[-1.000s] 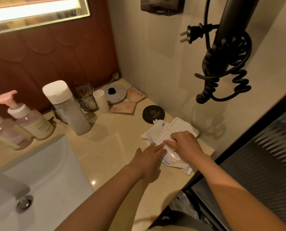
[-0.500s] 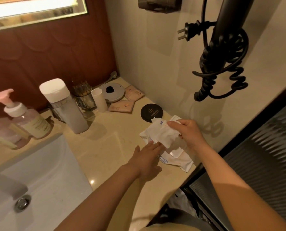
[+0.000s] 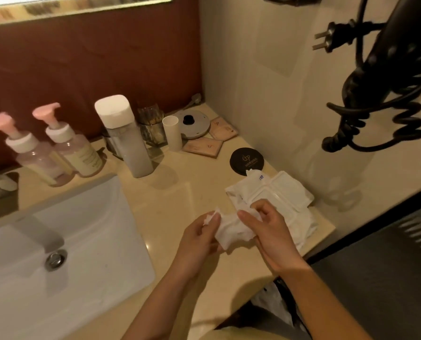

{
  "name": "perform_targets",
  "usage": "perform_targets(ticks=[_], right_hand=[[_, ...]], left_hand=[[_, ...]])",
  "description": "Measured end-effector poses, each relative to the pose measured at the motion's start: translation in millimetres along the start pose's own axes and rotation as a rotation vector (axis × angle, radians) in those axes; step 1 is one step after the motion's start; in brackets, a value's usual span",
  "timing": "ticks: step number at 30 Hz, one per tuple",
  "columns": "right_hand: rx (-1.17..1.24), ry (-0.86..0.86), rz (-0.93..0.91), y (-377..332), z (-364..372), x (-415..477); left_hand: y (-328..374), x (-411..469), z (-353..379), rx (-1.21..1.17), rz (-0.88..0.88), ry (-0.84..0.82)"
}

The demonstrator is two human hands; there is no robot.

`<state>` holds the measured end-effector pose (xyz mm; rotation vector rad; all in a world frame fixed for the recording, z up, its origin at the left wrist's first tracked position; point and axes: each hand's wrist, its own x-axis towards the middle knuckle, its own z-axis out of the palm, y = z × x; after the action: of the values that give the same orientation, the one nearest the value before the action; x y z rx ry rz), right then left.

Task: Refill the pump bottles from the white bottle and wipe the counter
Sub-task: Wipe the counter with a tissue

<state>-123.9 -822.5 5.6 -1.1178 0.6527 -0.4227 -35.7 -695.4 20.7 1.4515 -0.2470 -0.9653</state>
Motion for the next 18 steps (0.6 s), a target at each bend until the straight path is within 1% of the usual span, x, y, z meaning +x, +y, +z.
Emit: perform_targets(ticks=[3, 5, 8, 11, 13, 15, 18], right_hand=[[-0.125, -0.029, 0.039, 14.4, 6.8, -7.9], [-0.181, -0.088, 0.081, 19.5, 10.7, -12.1], [-0.236, -0.243, 0.172, 21.6, 17.9, -18.2], [-0.212, -0.347, 0.337, 23.9, 27.7, -20.5], [-0.185, -0.396, 0.426, 26.2, 35.9, -20.0], [-0.262, -0.441, 0.476, 26.2, 41.4, -16.9], [-0.359, -0.569, 0.522, 25.3, 49.8, -12.3]], left_hand=[[-8.9, -10.9, -16.9, -0.047, 0.025, 0.184], [-9.3, -23.7, -23.5, -0.085, 0.054, 0.241], [-12.8, -40.6, -31.0, -0.073, 0.124, 0.308], [-19.4, -50.2, -40.6, -0.025, 0.176, 0.345], [-21.0, -57.7, -44.2, -0.002, 0.188, 0.339], [-22.5, -63.6, -44.2, -0.014, 0.181, 0.335], [-27.6, -70.4, -46.6, -0.081, 0.151, 0.392]])
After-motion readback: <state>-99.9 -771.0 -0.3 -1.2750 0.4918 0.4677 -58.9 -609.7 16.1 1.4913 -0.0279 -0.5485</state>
